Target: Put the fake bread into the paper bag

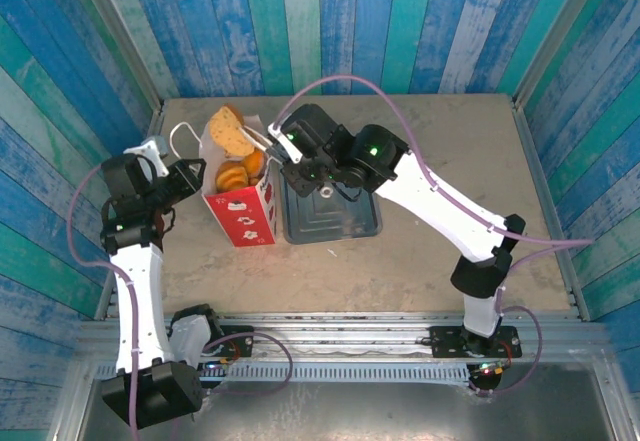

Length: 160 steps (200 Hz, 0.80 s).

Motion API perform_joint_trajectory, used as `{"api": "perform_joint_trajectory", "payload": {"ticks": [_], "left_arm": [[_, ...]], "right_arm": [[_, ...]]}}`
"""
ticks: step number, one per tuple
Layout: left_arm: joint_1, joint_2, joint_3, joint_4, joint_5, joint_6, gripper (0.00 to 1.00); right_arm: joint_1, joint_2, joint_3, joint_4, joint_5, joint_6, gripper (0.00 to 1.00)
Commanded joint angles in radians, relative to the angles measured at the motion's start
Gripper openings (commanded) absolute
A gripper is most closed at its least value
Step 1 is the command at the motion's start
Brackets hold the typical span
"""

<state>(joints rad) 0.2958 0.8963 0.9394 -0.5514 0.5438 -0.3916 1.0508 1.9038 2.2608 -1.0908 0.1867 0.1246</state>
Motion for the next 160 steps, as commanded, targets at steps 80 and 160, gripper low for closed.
{"api": "perform_joint_trajectory", "payload": {"ticks": [80, 160], "left_arm": [[0.006, -0.038, -0.054, 0.023, 0.007, 0.015, 0.27], [0.006, -0.057, -0.08, 0.064, 0.011, -0.022, 0.2]], "right_arm": [[0.016, 0.092, 0.054, -0.04, -0.006, -0.026, 0.28], [0.015, 0.077, 0.088, -0.04, 0.01, -0.028, 0.36]]}}
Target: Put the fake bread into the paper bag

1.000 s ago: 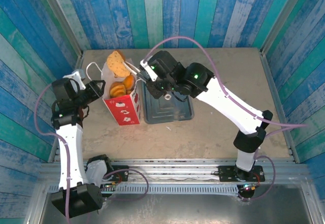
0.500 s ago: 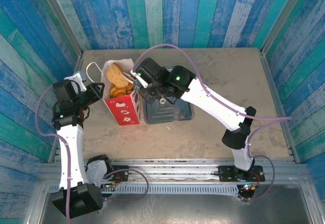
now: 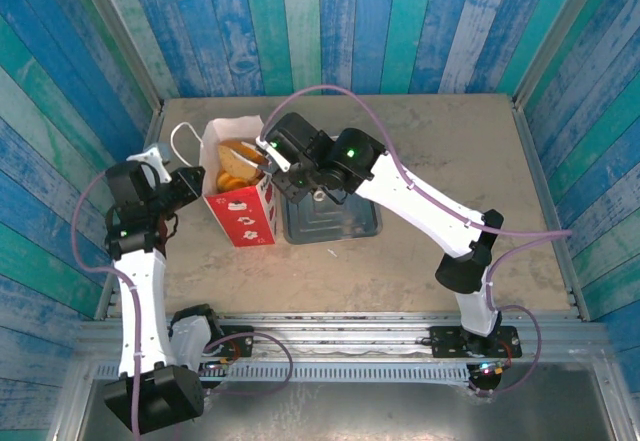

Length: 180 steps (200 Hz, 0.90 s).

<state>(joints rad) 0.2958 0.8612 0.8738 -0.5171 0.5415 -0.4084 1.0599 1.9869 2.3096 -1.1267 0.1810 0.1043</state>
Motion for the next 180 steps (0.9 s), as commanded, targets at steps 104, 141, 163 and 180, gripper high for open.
{"api": "perform_joint_trajectory", "payload": {"ticks": [104, 141, 163, 180], "left_arm": [[0.006, -0.031, -0.019, 0.043, 0.03, -0.015, 0.19], [0.006, -0.037, 0.001, 0.029, 0.027, -0.015, 0.3], [0.006, -0.047, 0.032, 0.013, 0.026, -0.013, 0.42], [0.006, -0.062, 0.064, -0.011, 0.018, -0.01, 0.58]], "right_arm": [[-0.003, -0.071, 0.113, 0.0, 0.018, -0.013, 0.36], [-0.008, -0.126, 0.111, 0.01, 0.015, -0.011, 0.36], [-0.016, -0.162, 0.104, 0.014, 0.013, -0.008, 0.36], [-0.025, -0.197, 0.087, 0.013, 0.014, -0.004, 0.36]]}}
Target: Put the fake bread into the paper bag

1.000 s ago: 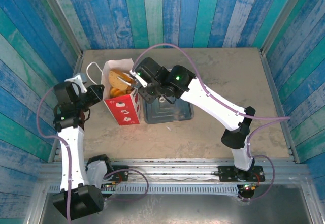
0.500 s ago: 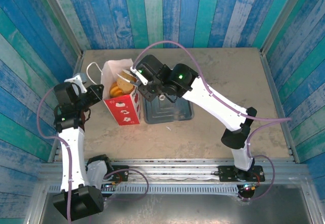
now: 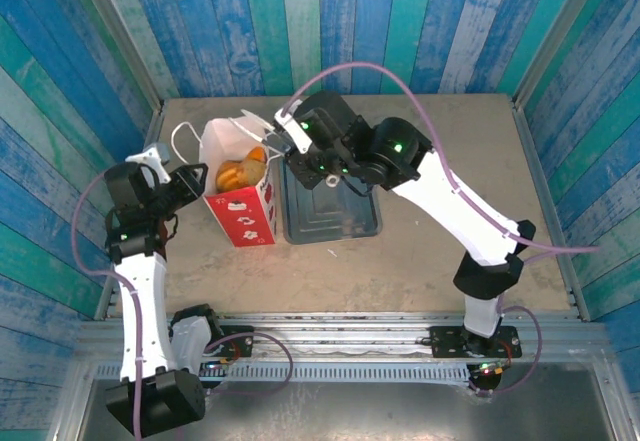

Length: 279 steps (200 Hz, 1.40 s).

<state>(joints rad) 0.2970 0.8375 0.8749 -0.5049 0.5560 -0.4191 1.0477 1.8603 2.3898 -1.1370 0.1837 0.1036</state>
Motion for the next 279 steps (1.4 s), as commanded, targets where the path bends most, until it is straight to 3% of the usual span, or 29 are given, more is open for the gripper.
{"api": "perform_joint_trajectory", "payload": {"ticks": [1, 21, 57, 68, 114, 167, 214, 279], "left_arm": [[0.005, -0.039, 0.063, -0.026, 0.003, 0.0, 0.59], [0.005, -0.062, 0.104, -0.054, -0.019, 0.007, 0.8], [0.005, -0.113, 0.174, -0.102, -0.064, 0.012, 1.0], [0.005, -0.13, 0.193, -0.114, -0.095, 0.01, 0.94], [0.005, -0.212, 0.227, -0.148, -0.241, 0.008, 0.94], [0.004, -0.302, 0.2, -0.142, -0.363, -0.003, 0.94], [0.005, -0.301, 0.175, -0.139, -0.358, -0.026, 0.94], [0.005, -0.301, 0.14, -0.122, -0.36, -0.047, 0.94]], "right_arm": [[-0.013, -0.073, 0.005, 0.024, 0.012, -0.003, 0.36], [-0.028, -0.134, -0.045, 0.035, 0.021, 0.008, 0.36], [-0.074, -0.293, -0.225, 0.084, 0.054, 0.034, 0.36], [-0.095, -0.355, -0.307, 0.109, 0.062, 0.05, 0.36], [-0.19, -0.579, -0.687, 0.244, 0.069, 0.082, 0.36], [-0.237, -0.694, -1.103, 0.461, 0.064, 0.084, 0.36], [-0.238, -0.627, -1.369, 0.663, 0.06, 0.093, 0.36], [-0.244, -0.388, -1.399, 0.815, 0.018, 0.082, 0.36]]}}
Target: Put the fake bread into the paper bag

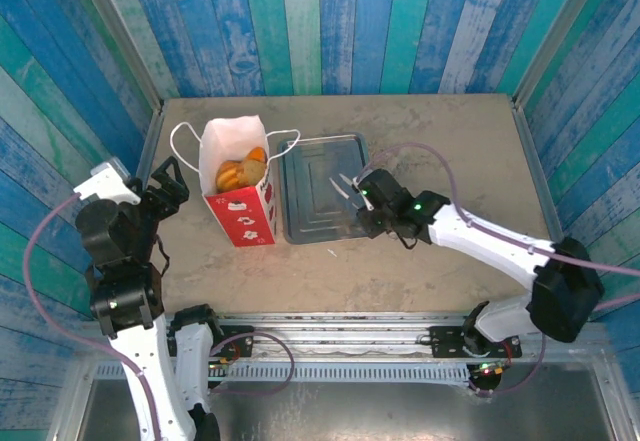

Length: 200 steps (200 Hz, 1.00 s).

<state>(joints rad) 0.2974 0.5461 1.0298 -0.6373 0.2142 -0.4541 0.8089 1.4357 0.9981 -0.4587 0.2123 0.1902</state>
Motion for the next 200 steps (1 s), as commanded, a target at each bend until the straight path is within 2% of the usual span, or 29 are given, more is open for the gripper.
{"api": "perform_joint_trajectory", "payload": {"ticks": [1, 56, 82, 200], "left_arm": [[0.005, -0.009, -0.015, 0.011, -0.018, -0.011, 0.94], [0.004, -0.008, -0.022, 0.011, -0.029, -0.007, 0.94], [0.005, -0.008, -0.029, 0.016, -0.029, -0.009, 0.94], [0.004, -0.012, -0.042, 0.027, -0.03, -0.012, 0.94]], "right_arm": [[-0.006, 0.038, -0.008, 0.141, -0.01, -0.005, 0.36], [-0.022, 0.194, 0.001, 0.189, -0.03, -0.008, 0.37], [-0.023, 0.232, -0.013, 0.182, -0.037, -0.002, 0.41], [-0.024, 0.178, -0.093, 0.133, -0.047, 0.045, 0.71]]}}
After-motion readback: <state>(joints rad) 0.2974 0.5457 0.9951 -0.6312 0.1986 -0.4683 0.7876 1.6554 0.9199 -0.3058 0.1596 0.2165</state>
